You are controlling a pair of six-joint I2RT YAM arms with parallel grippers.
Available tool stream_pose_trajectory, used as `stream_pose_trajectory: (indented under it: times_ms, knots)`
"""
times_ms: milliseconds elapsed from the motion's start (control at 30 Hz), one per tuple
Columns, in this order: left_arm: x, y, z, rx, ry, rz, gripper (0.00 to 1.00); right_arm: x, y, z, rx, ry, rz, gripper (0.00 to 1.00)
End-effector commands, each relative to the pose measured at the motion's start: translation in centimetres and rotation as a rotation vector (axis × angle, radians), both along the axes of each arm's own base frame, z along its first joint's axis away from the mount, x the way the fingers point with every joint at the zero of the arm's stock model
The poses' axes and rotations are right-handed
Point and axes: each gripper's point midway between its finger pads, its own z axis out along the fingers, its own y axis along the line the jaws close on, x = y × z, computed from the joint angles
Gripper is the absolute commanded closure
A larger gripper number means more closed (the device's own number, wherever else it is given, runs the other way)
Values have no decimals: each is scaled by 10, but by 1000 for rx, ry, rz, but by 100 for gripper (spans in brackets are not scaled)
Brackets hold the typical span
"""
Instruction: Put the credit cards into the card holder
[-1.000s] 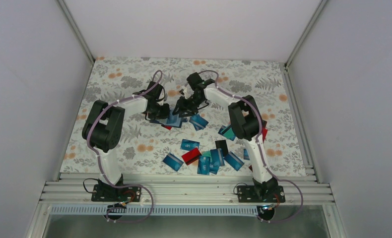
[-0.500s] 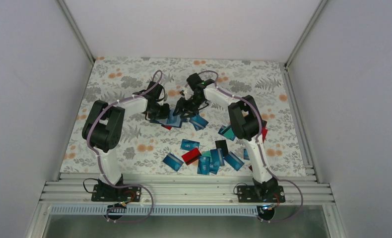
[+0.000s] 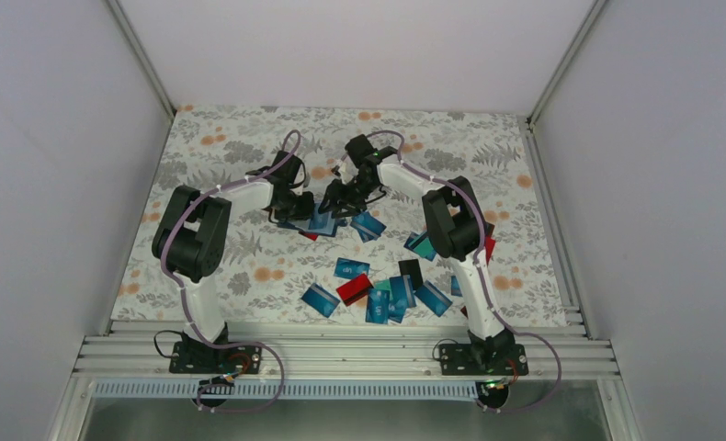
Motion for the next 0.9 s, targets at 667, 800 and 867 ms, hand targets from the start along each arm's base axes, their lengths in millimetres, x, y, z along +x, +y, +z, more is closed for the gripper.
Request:
stream_pose_trajectory:
  times_ms: [667, 800, 867]
  knots:
    - [14, 15, 67, -30, -44, 84, 98, -3, 29, 26, 88, -37, 61, 58]
    - [13, 24, 79, -29, -56, 112, 98, -2, 37, 27, 101, -37, 72, 58]
    - [11, 30, 86, -29, -67, 128, 98, -2, 42, 27, 107, -36, 78, 58]
